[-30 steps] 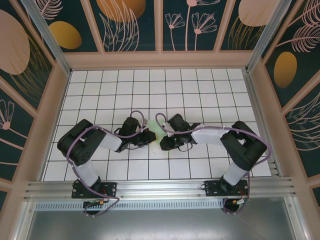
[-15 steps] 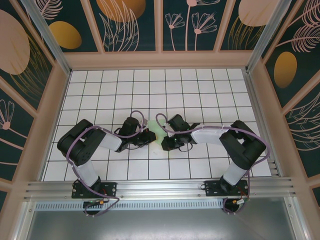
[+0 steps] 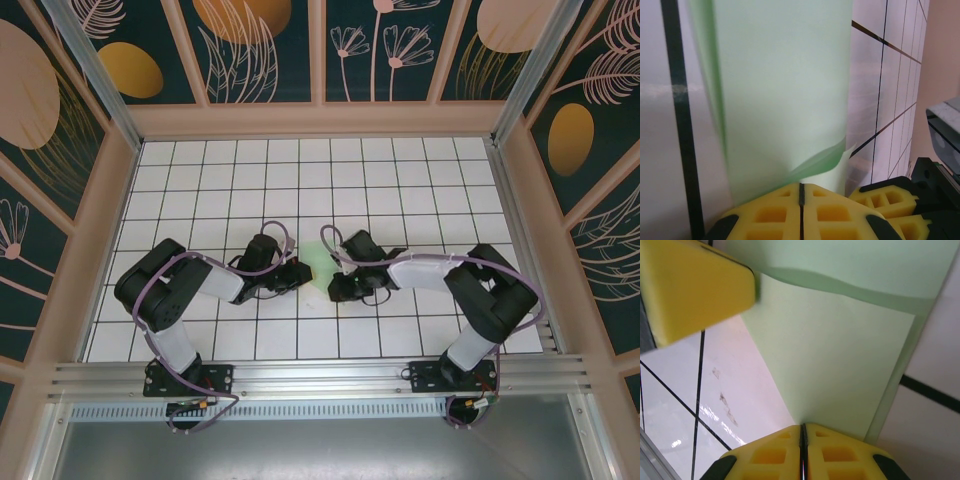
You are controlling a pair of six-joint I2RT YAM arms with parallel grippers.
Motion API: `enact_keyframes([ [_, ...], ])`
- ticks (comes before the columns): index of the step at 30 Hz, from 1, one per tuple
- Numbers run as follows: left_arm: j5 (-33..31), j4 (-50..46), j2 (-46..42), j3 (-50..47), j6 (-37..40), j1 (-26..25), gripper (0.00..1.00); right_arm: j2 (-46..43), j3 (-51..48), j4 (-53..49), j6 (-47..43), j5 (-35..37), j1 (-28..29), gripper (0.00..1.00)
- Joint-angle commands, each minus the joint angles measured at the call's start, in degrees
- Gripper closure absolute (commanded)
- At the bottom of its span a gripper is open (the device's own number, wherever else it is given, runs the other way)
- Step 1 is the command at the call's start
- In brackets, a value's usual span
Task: Fold a paper plane with a square sheet of paper (fold left side to right side)
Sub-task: Third fold the triangle at the center of the table.
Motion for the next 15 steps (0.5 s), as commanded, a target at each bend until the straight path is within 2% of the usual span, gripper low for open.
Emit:
enact_keyframes([
  [1,-8.91,-6.28,3.03,0.15,3.0,0.46,0.91,-0.86,-3.62,-7.16,1.72,0.67,-0.53,0.87],
  [9,-8.37,-5.34,2.21,-0.13,2.77,0.44,0.91,-2.62,-6.29,-6.16,2.47,0.74,-1.33,0.87],
  [12,-7.59,-4.06,-0.9,-0.53,2.07,0.4,0.9,-1.5,-6.08,-5.08,2.71,0.76,-1.43,0.88],
  [15,-8.39,-7.59,-6.48,0.29,2.95,0.41,0.89,-0.7,-6.07,-3.82,3.24,0.5,-1.47,0.88],
])
